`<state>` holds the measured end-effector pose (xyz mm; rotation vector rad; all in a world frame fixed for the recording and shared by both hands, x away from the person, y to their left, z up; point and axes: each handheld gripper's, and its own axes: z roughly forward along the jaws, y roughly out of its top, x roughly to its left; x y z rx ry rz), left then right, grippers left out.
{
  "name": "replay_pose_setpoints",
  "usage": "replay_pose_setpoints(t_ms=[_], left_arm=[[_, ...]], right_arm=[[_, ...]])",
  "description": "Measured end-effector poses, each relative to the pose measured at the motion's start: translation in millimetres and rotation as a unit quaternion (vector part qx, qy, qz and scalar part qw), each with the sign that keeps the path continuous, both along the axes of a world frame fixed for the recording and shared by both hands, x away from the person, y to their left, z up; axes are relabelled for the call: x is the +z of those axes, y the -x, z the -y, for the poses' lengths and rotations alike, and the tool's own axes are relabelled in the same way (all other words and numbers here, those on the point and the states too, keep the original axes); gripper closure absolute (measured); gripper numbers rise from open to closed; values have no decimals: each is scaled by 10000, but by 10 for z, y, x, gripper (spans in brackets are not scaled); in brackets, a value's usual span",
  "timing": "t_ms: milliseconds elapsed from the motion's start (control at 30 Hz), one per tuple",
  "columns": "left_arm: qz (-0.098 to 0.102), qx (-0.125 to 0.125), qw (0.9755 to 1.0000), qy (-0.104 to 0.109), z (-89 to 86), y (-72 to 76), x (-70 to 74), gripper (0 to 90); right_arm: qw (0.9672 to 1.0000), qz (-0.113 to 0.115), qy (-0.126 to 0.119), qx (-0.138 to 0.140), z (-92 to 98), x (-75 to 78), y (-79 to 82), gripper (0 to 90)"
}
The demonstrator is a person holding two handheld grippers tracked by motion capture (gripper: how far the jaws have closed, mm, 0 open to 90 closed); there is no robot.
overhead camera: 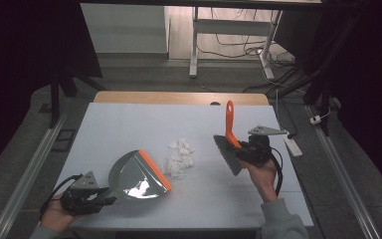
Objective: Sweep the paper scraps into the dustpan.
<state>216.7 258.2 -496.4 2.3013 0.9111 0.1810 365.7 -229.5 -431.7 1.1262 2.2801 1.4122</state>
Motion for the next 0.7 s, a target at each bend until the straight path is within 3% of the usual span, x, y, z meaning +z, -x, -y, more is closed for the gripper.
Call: replay_pose_setpoints(t_ms=[700], left_arm=[[-86, 90, 9999, -54, 37, -28, -30, 616]], right_arm=[[9990, -116, 366, -213, -402, -78, -403, 703]])
